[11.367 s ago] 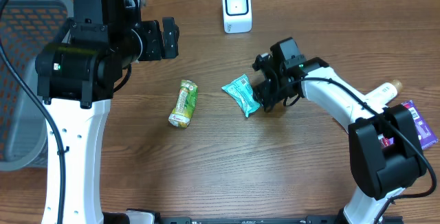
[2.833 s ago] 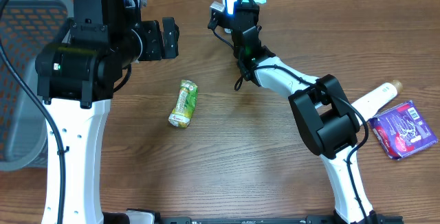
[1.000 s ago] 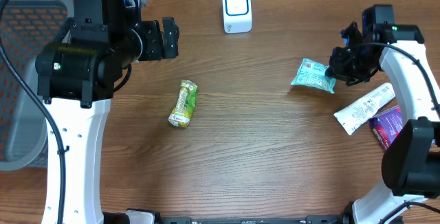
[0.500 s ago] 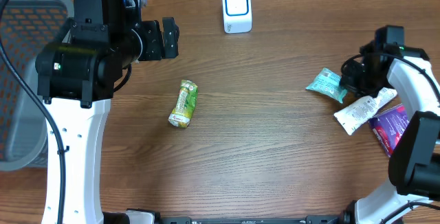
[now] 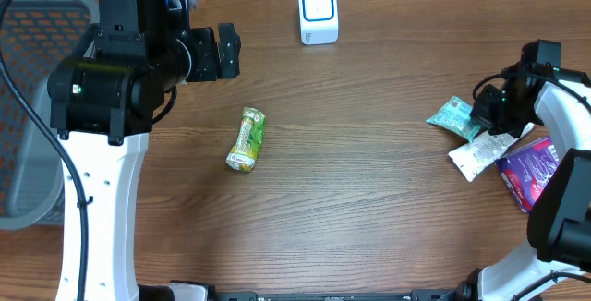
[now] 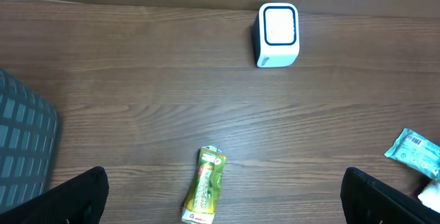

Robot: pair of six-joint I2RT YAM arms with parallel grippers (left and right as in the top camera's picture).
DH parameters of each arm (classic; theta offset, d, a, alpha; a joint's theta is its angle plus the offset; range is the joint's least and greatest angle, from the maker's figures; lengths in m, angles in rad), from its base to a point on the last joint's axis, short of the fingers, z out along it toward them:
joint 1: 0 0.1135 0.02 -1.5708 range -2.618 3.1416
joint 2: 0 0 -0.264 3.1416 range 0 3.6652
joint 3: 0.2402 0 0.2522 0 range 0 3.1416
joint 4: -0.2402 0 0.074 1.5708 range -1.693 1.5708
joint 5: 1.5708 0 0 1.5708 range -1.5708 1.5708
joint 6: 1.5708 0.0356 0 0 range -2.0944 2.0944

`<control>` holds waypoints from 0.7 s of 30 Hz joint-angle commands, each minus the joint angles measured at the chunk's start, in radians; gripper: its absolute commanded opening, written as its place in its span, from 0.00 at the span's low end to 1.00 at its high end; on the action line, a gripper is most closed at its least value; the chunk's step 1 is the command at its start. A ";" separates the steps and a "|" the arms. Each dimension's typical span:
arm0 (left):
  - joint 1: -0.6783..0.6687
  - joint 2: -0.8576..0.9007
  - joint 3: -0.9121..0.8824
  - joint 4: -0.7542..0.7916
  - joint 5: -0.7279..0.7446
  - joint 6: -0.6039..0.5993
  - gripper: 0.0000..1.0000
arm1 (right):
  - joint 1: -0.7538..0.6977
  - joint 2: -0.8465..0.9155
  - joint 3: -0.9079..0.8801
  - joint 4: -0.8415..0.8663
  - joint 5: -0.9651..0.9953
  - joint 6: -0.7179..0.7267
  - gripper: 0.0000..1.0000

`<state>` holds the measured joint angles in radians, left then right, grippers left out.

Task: Scan the item barcode
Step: 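Carry the mint-green packet right and release it near the tube, then reach the right gripper to the green-yellow pouch and grasp it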

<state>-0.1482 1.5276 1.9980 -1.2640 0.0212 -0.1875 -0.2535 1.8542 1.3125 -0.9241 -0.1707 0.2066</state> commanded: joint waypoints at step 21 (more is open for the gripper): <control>0.004 0.004 0.001 0.004 -0.003 0.008 1.00 | 0.221 -0.023 0.350 -0.100 -0.412 0.034 1.00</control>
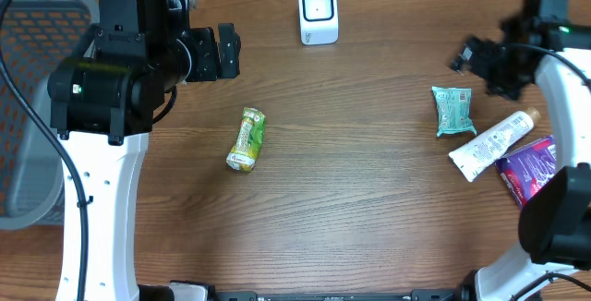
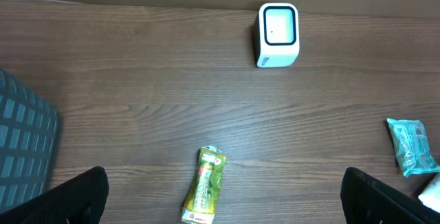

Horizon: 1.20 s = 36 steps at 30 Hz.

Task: Scan the item barcode
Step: 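Reach the right gripper to the green-yellow pouch and grasp it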

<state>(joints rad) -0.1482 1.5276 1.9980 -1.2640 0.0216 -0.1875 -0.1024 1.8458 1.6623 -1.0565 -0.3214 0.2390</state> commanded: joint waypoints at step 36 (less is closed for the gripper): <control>0.004 0.004 0.001 0.004 -0.003 0.008 1.00 | 0.989 0.377 -0.072 0.583 0.420 0.524 0.76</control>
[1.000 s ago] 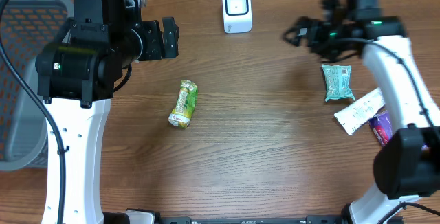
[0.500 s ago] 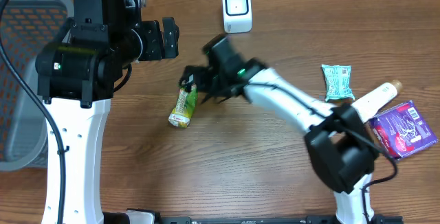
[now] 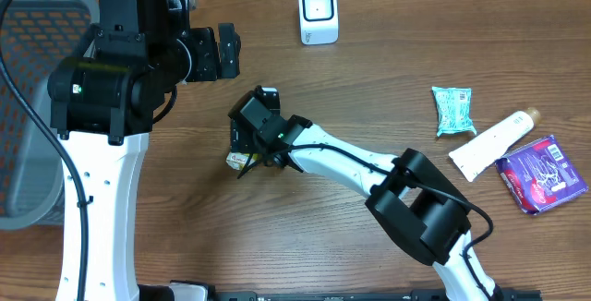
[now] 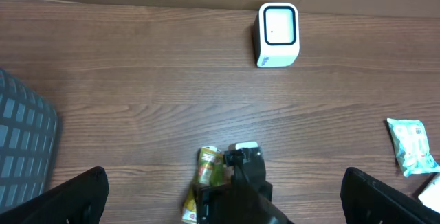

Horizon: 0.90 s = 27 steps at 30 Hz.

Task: Scan the item barcode
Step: 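Reach the right gripper to the green-yellow pouch and grasp it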

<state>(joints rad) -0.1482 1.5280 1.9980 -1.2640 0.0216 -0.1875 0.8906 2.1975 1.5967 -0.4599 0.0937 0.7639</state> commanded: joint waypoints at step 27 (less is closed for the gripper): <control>0.004 0.003 0.001 0.004 -0.003 0.008 0.99 | -0.416 -0.008 0.008 -0.495 -0.795 -0.686 0.51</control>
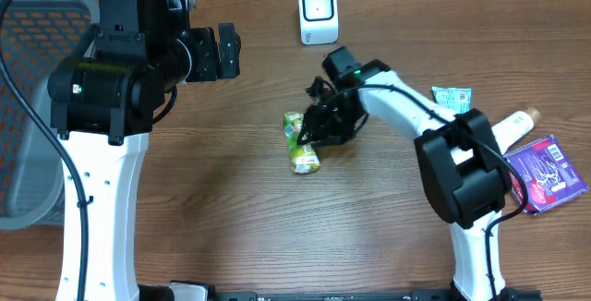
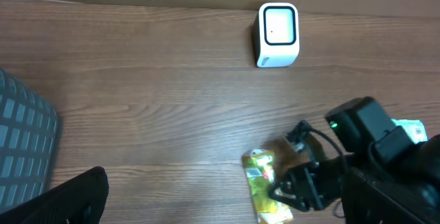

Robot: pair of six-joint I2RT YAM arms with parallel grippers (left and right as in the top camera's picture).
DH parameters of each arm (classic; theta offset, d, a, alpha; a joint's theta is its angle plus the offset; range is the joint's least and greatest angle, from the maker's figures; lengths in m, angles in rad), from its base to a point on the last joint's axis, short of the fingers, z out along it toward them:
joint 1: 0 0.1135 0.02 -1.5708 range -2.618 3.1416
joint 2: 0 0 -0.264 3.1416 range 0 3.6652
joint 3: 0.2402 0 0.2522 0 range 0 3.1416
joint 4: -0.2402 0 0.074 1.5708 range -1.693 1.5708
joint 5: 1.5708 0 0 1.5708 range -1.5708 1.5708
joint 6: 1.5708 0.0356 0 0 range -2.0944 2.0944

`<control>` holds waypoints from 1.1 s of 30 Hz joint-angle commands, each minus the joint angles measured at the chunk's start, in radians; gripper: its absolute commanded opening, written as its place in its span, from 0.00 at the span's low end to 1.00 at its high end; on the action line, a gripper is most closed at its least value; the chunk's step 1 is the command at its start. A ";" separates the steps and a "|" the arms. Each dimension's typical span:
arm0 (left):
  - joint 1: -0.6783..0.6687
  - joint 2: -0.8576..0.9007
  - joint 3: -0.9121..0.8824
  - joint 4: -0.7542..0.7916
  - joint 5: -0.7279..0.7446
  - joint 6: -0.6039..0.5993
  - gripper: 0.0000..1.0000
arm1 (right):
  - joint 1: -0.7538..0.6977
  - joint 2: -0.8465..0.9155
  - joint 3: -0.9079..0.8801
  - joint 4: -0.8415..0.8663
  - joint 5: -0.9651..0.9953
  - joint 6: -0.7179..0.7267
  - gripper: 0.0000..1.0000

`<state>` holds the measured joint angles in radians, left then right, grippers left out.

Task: Scan the item barcode
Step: 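Reach the right gripper to the green-yellow pouch and grasp it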

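The green and yellow snack packet [image 1: 301,146] lies or hangs just over the table's middle, also seen in the left wrist view [image 2: 264,189]. My right gripper [image 1: 320,133] is at its right edge and appears shut on it. The white barcode scanner [image 1: 318,12] stands at the back centre, its window facing up [image 2: 278,33]. My left gripper [image 1: 225,52] hangs high at the back left, open and holding nothing. Its dark fingers [image 2: 79,195] frame the lower corners of the left wrist view.
A grey mesh basket [image 1: 28,107] fills the left edge. At the right lie a teal packet [image 1: 452,96], a white tube [image 1: 510,127] and a purple packet [image 1: 545,167]. The right arm stretches across the table from the right front.
The green packet has shifted to the right from left of centre and turned, with my right gripper on it. The right arm is now drawn back towards the right. The left arm is unmoved.
My right gripper was first at the pile on the right, by the teal packet. Then it was clear of it at the far right, the teal packet lying turned. Then it reached the green packet left of centre, which now sits nearer the scanner.
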<state>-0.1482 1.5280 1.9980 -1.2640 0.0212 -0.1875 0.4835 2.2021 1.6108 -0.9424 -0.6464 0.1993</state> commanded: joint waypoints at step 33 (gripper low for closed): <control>0.004 0.003 0.001 0.004 -0.003 0.008 1.00 | 0.125 -0.013 -0.053 0.056 0.147 0.208 0.22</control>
<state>-0.1482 1.5280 1.9980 -1.2640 0.0212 -0.1875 0.6094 2.1906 1.5806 -0.8848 -0.4446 0.4854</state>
